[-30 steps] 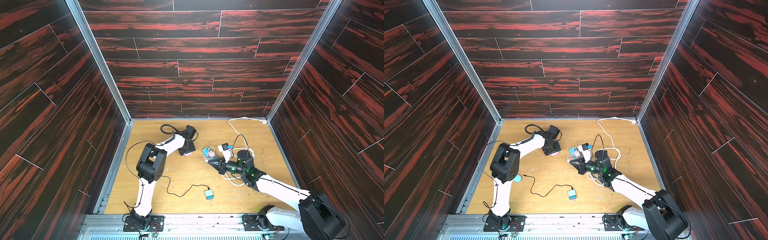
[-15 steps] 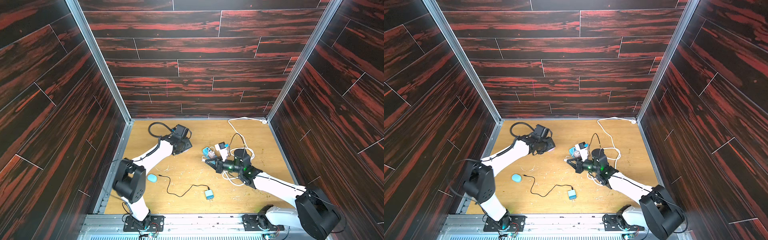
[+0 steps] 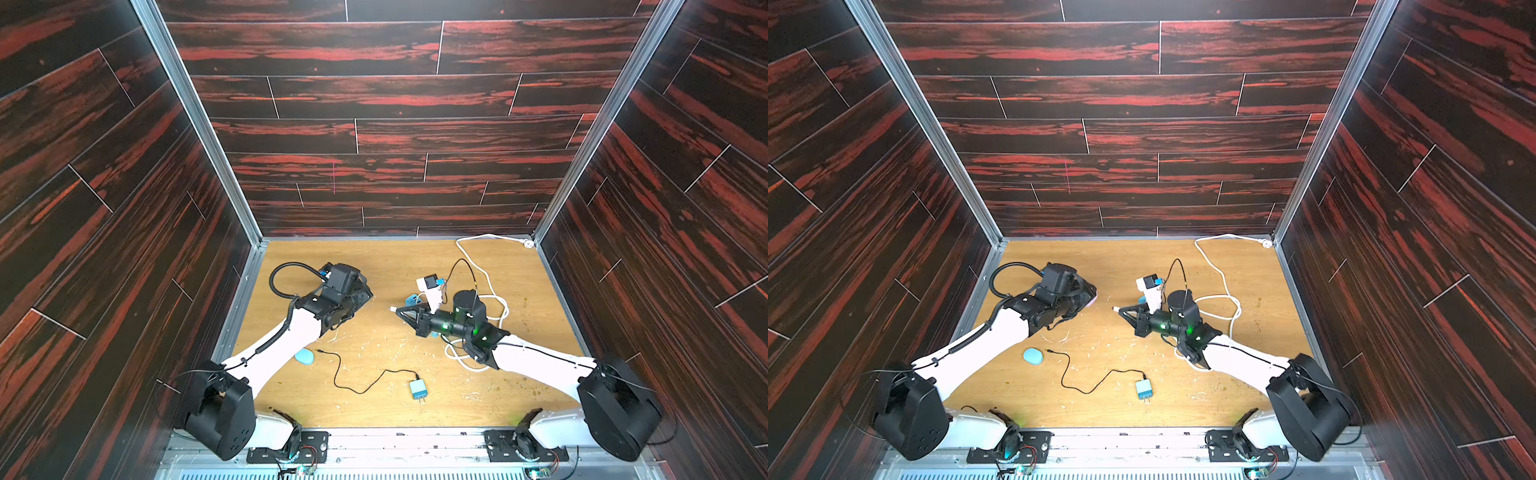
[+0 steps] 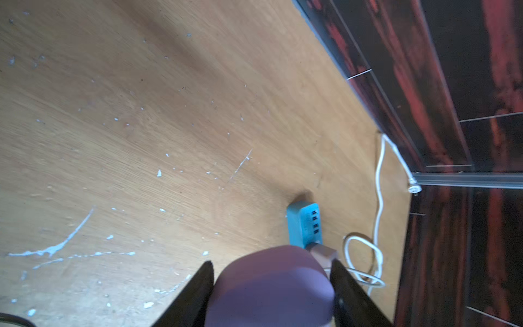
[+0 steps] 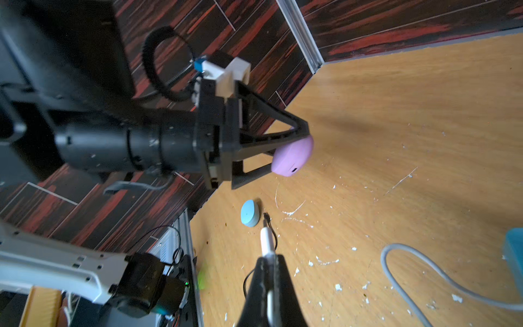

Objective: Charge the bluetooth headset
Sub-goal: Insert the charging cable into the bluetooth headset.

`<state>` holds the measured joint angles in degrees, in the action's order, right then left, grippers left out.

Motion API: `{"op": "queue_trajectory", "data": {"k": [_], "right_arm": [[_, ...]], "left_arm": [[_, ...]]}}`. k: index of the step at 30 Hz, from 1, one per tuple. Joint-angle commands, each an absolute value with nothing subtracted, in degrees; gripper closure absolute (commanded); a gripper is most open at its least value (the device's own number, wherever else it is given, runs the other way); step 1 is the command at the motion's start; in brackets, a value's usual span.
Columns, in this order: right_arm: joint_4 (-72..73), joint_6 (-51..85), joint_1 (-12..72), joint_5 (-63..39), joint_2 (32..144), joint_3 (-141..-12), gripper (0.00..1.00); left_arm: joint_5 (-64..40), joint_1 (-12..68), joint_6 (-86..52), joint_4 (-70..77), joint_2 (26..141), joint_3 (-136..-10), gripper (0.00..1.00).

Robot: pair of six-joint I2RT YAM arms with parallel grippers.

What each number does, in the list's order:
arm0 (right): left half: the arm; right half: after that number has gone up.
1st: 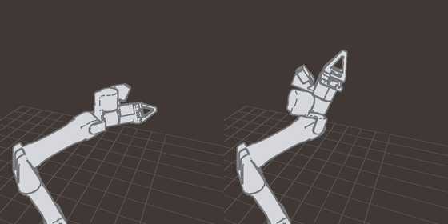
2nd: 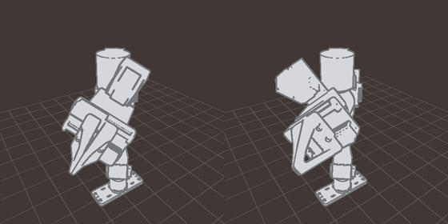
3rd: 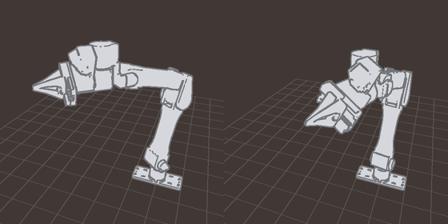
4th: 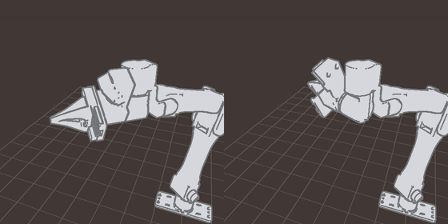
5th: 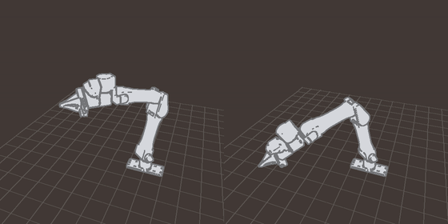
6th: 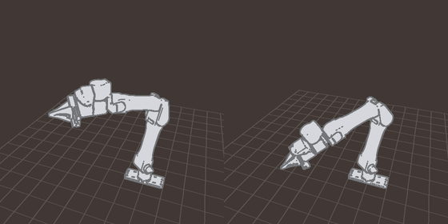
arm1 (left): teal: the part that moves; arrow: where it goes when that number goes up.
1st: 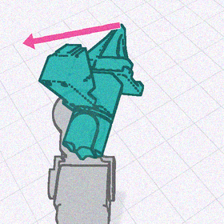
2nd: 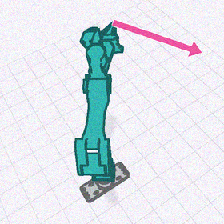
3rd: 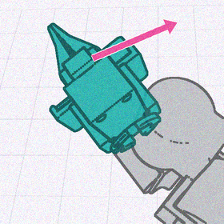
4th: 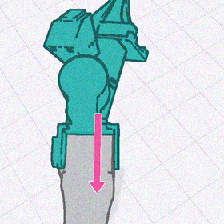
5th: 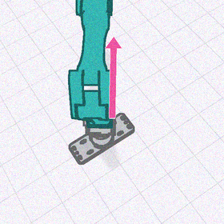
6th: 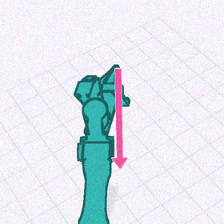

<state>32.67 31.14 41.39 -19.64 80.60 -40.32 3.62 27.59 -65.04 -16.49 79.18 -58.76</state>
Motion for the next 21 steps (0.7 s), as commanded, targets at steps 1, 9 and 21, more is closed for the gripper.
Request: {"op": "queue_trajectory", "data": {"k": [1, 9, 21], "right_arm": [[34.34, 31.82, 41.81, -15.55, 81.6, -42.13, 0.95], [33.66, 31.59, 42.59, -11.58, 83.22, -44.72, 0.95], [34.88, 31.28, 45.35, -7.45, 85.58, -46.56, 0.96]], "left_arm": [[2.31, 27.42, -69.86, -12.11, 76.42, -56.69, 0.65], [-0.22, 27.61, -76.62, -5.87, 73.27, -52.74, 0.66], [-1.12, 29.46, -82.5, -0.81, 70.31, -50.85, 0.66]]}}
